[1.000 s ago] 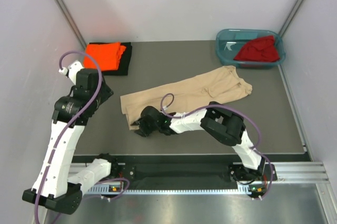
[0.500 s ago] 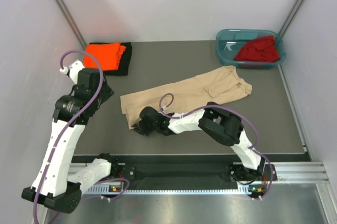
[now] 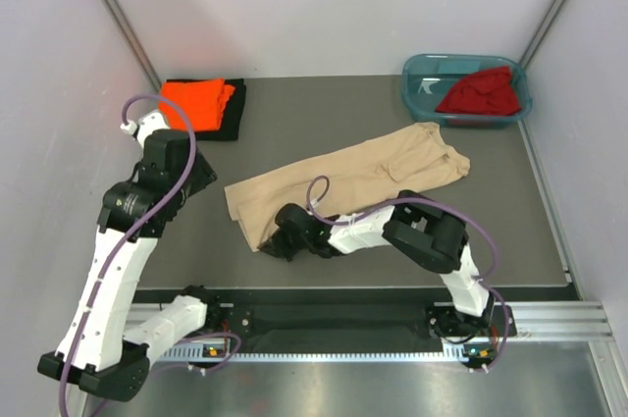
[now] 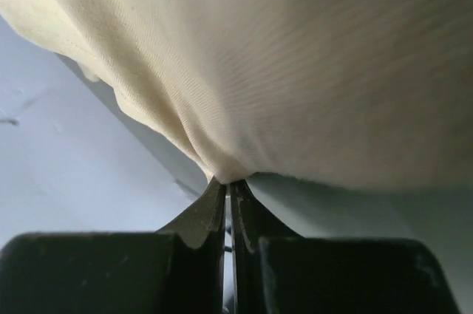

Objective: Fold and stack the t-shirts
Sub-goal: Fold the tshirt

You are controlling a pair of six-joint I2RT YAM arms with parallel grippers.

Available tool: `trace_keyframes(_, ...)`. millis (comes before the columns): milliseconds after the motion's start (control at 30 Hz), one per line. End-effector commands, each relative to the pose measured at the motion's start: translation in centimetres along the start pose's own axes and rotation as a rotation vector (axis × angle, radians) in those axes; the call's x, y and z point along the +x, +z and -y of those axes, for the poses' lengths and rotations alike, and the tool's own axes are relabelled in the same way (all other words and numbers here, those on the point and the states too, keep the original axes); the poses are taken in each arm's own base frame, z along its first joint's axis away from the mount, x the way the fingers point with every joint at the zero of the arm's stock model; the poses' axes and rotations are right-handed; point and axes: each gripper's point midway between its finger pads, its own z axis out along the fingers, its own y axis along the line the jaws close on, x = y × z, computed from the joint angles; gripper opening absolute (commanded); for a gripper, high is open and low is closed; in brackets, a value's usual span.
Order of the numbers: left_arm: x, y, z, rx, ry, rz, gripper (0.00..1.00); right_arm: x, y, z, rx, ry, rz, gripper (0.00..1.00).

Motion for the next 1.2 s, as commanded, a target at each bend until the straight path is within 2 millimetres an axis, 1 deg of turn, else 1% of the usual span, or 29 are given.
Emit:
trace_keyframes(0, 1.2, -0.5, 2.6, 0.185, 0.124, -0.043, 0.54, -0.4, -2.6, 4.1, 0.128, -0.163, -0.046, 0.0)
trace_keyframes(33, 1.8, -0.1, 3.2, 0.221, 0.145, -0.058, 0.55, -0.7, -3.2, 5.8, 0.164, -0.206, -0.055, 0.0)
trace_keyframes(67, 2.4, -0.1, 3.7, 0.261, 0.165, -0.077, 0.55, -0.7, -3.8, 6.5, 0.163, -0.278, -0.069, 0.0)
trace_keyframes(100, 3.4, -0.4, 4.7, 0.329, 0.185, -0.117, 0.56, -0.3, -4.8, 6.3, 0.133, -0.31, -0.085, 0.0)
trace_keyframes(133, 4.1, -0.1, 5.4, 0.372, 0.211, -0.134, 0.56, -0.9, -5.5, 8.8, 0.167, -0.335, -0.093, 0.0)
trace_keyframes(200, 5.1, 0.0, 6.3, 0.431, 0.225, -0.169, 0.56, -0.5, -7.3, 9.9, 0.151, -0.408, -0.11, 0.0)
trace_keyframes(233, 6.4, -0.1, 7.0, 0.485, 0.231, -0.216, 0.56, -0.4, -8.2, 12.3, 0.188, -0.442, -0.123, 0.0)
trace_keyframes(300, 7.0, 0.4, 7.7, 0.523, 0.238, -0.234, 0.56, 0.6, -9.9, 13.3, 0.167, -0.524, -0.155, 0.0)
trace_keyframes(333, 8.0, 1.0, 8.1, 0.543, 0.247, -0.262, 0.57, 1.9, -11.1, 14.7, 0.172, -0.598, -0.193, 0.0)
trace_keyframes(367, 8.6, 1.4, 8.3, 0.552, 0.255, -0.279, 0.59, 2.5, -11.4, 15.6, 0.18, -0.636, -0.209, 0.0)
trace_keyframes(467, 11.0, 2.5, 8.8, 0.6, 0.294, -0.359, 0.63, 4.2, -13.2, 16.7, 0.168, -0.715, -0.246, 0.0)
trace_keyframes(500, 12.0, 3.5, 9.0, 0.597, 0.312, -0.393, 0.65, 4.4, -13.8, 15.7, 0.128, -0.723, -0.234, 0.0)
trace_keyframes(533, 13.2, 4.1, 8.8, 0.602, 0.325, -0.434, 0.65, 4.1, -14.3, 16.1, 0.121, -0.738, -0.224, 0.0)
trace_keyframes(567, 14.5, 4.8, 8.9, 0.604, 0.339, -0.49, 0.65, 4.3, -15.1, 15.2, 0.083, -0.738, -0.219, 0.01)
trace_keyframes(600, 15.1, 5.4, 8.6, 0.592, 0.351, -0.51, 0.65, 4.1, -15.4, 15.2, 0.076, -0.74, -0.215, 0.05)
trace_keyframes(633, 16.0, 6.0, 8.3, 0.576, 0.363, -0.537, 0.65, 3.2, -15.7, 15.8, 0.092, -0.747, -0.186, 0.13)
trace_keyframes(667, 16.9, 6.6, 8.2, 0.569, 0.374, -0.578, 0.66, 2.9, -16.4, 15.1, 0.073, -0.747, -0.167, 0.32)
trace_keyframes(700, 17.3, 6.9, 8.1, 0.568, 0.384, -0.595, 0.66, 2.2, -16.7, 14.6, 0.072, -0.748, -0.12, 0.39)
trace_keyframes(733, 17.7, 7.3, 8.0, 0.559, 0.39, -0.61, 0.65, 0.9, -17.1, 15.2, 0.116, -0.763, -0.087, 0.43)
trace_keyframes(800, 18.5, 8.3, 7.8, 0.528, 0.397, -0.647, 0.65, -0.2, -18.5, 13.1, 0.073, -0.764, -0.021, 0.51)
trace_keyframes(867, 18.9, 9.0, 8.0, 0.518, 0.396, -0.674, 0.65, -2.8, -19.9, 11.7, 0.084, -0.759, 0.048, 0.54)
trace_keyframes(900, 18.7, 8.8, 8.7, 0.544, 0.389, -0.68, 0.64, -3.6, -20.5, 10.4, 0.071, -0.754, 0.073, 0.55)
trace_keyframes(933, 18.5, 8.9, 9.5, 0.574, 0.385, -0.67, 0.64, -6.3, -20.9, 9.3, 0.086, -0.748, 0.135, 0.56)
trace_keyframes(1000, 18.0, 9.2, 11.0, 0.63, 0.376, -0.658, 0.65, -9.4, -22.9, 7.6, 0.106, -0.735, 0.208, 0.62)
trace_keyframes(1033, 17.1, 9.6, 12.5, 0.678, 0.372, -0.604, 0.65, -13.1, -23.8, 6.7, 0.132, -0.701, 0.291, 0.65)
trace_keyframes(1067, 17.1, 10.1, 13.2, 0.701, 0.365, -0.594, 0.66, -15.1, -24.9, 6.8, 0.171, -0.676, 0.33, 0.73)
trace_keyframes(1100, 16.7, 10.4, 14.1, 0.719, 0.348, -0.573, 0.66, -16.6, -25.7, 5.9, 0.168, -0.649, 0.358, 0.76)
trace_keyframes(1133, 16.6, 11.1, 15.0, 0.736, 0.333, -0.555, 0.66, -20.4, -26.9, 5.6, 0.189, -0.595, 0.431, 0.77)
trace_keyframes(1167, 15.8, 11.6, 16.6, 0.78, 0.323, -0.497, 0.67, -22.1, -27.5, 5.5, 0.193, -0.568, 0.451, 0.77)
